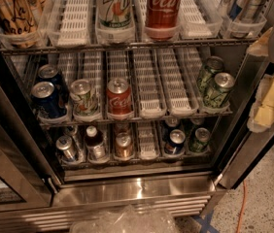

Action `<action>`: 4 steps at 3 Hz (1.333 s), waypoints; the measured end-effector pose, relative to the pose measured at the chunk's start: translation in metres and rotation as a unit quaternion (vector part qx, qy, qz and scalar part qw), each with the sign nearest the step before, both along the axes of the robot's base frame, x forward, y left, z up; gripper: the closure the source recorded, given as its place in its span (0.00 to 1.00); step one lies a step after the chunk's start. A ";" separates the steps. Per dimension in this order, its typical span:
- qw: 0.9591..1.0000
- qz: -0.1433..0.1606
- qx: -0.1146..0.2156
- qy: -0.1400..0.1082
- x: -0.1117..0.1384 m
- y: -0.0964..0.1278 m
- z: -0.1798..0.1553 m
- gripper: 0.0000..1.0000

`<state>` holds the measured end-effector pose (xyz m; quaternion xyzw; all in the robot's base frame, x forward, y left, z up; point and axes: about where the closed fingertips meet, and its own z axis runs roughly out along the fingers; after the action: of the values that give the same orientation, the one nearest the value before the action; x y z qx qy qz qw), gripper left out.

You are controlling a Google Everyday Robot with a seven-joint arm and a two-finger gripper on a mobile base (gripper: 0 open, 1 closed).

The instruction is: Pick green can from bottom shelf of fridge

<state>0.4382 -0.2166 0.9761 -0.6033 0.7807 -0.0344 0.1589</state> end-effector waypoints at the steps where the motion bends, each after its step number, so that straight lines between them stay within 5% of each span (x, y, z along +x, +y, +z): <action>1: 1.000 0.000 0.000 0.000 0.000 0.000 0.000 0.00; 2: 1.000 0.008 0.028 0.004 0.000 0.001 0.001 0.00; 3: 0.995 0.047 0.088 0.031 -0.012 0.001 -0.014 0.00; 4: 0.989 0.072 0.123 0.027 -0.015 0.018 -0.008 0.00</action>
Offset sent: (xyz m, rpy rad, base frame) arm -0.0021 0.0007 -0.0008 0.1484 0.0448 0.0451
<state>0.4228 -0.1984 0.9680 -0.6347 0.7373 0.0901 0.2133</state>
